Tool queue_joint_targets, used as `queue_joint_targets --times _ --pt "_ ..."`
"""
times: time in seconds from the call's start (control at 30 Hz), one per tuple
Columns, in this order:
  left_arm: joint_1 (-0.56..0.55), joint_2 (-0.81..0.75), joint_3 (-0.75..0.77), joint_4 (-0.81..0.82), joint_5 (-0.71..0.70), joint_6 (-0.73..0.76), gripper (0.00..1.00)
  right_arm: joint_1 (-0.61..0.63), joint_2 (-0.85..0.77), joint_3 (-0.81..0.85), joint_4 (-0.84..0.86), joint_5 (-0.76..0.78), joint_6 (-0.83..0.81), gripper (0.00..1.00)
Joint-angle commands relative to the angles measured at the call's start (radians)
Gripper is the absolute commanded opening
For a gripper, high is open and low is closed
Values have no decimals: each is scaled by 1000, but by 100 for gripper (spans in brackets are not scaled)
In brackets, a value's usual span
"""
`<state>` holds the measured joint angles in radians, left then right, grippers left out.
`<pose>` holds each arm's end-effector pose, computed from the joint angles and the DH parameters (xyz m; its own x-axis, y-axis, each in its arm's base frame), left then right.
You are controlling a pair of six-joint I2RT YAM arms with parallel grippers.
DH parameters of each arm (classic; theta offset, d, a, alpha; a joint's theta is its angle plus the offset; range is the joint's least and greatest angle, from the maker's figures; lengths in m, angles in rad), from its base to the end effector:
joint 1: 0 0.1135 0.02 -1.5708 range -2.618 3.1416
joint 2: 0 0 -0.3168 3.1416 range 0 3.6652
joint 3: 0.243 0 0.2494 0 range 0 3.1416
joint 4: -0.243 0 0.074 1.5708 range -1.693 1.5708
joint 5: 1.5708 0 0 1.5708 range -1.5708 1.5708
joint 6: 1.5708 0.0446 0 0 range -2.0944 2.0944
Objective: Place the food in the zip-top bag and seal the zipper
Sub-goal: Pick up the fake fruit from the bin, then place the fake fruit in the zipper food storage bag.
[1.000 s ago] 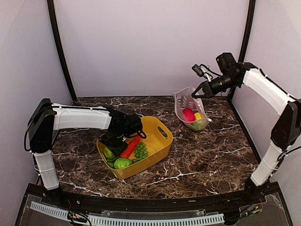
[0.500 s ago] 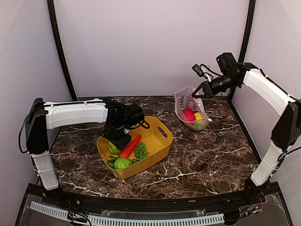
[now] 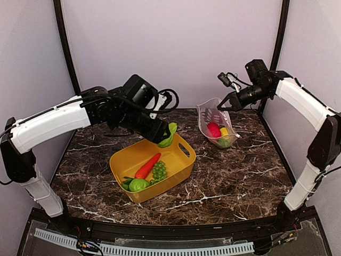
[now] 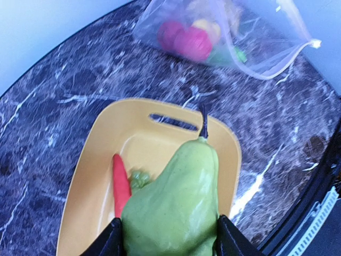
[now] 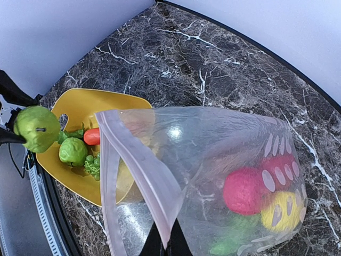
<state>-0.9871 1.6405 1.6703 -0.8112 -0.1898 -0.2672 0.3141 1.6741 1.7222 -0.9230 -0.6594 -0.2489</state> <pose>0.2087 -0.3007 0.4138 -0.5712 0.3944 -0.7198 0.6167 0.7850 -0.0593 0.3355 0.1377 0.4163 -0.5553 -0.3851 -0.7371 -0.7785 0.5525 0.2978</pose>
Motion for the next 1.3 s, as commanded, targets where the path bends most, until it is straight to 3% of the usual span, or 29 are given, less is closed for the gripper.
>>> queue_joint_targets --times 0.0,0.2,0.47,0.93,1.27 --pt "-29 -60 -9 289 112 61 37 6 -17 27 1 -18 4 0" --pt "-74 -34 -28 604 258 101 37 6 -22 23 0 -22 7 0" --pt "-86 141 38 882 289 111 37 6 -29 50 -19 -37 17 0" --pt "-93 366 131 1003 -70 188 39 6 -52 68 -34 -50 27 0" --pt "-94 397 176 914 -171 140 70 6 -34 80 -34 -62 30 0"
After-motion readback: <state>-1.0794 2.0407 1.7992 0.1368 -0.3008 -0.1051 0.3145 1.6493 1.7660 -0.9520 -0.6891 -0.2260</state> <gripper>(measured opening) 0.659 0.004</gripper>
